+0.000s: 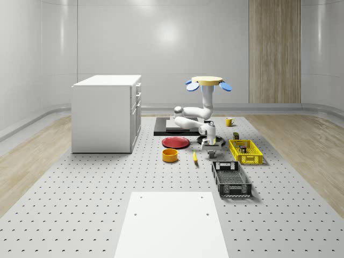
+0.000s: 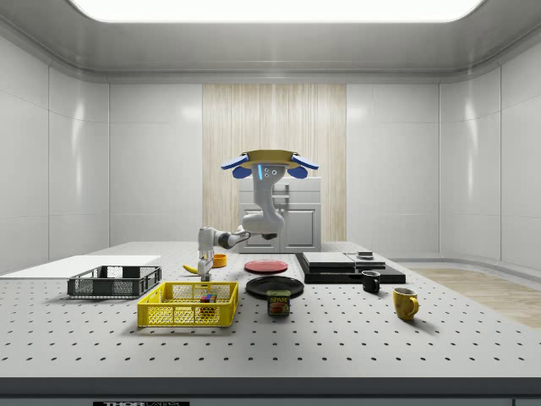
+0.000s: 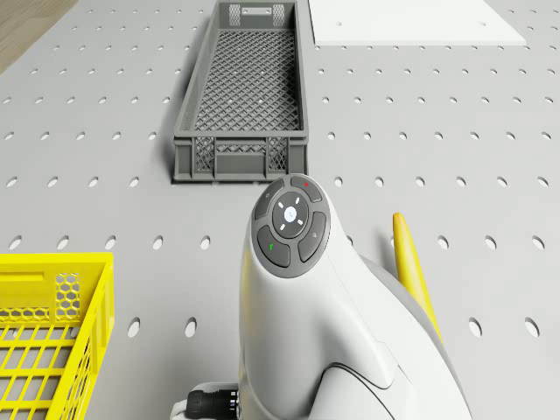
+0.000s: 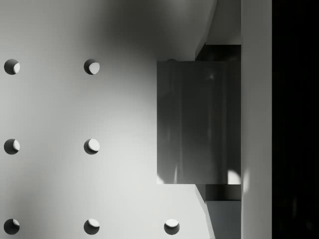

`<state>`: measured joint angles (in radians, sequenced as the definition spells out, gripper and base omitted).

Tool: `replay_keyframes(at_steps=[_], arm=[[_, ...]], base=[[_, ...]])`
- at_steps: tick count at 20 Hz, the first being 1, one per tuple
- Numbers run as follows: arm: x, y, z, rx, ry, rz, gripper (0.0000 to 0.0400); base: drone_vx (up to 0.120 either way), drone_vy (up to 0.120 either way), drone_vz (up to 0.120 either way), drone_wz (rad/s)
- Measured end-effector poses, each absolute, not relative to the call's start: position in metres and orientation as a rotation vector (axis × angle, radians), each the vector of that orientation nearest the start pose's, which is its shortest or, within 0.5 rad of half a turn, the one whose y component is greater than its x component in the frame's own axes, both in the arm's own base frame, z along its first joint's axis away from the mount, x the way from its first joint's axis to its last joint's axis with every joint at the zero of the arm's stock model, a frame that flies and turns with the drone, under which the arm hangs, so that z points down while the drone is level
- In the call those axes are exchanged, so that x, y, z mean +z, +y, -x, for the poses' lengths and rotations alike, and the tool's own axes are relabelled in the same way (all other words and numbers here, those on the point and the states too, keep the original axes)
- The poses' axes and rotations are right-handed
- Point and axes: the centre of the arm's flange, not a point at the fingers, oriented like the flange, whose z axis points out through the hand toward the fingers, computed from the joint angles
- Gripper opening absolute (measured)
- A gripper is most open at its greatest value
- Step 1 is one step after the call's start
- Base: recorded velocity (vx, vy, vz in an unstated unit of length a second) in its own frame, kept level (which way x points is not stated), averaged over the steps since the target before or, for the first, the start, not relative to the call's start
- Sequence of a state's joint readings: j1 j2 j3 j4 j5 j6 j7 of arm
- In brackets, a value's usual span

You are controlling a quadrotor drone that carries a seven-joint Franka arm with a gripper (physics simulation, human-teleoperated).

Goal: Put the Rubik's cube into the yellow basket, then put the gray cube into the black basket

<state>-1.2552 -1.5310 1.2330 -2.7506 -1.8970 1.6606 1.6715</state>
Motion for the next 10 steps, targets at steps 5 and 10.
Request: replay_keyframes(at_steps=[5,10], arm=[[0.530,0.010,-0.333,0.786,-0.002,-0.001,0.0250],[0.512,0.010,-0.333,0.786,-0.002,-0.001,0.0250]], base=[[0.000,0.000,0.008,0.000],[0.000,0.000,0.120,0.000]])
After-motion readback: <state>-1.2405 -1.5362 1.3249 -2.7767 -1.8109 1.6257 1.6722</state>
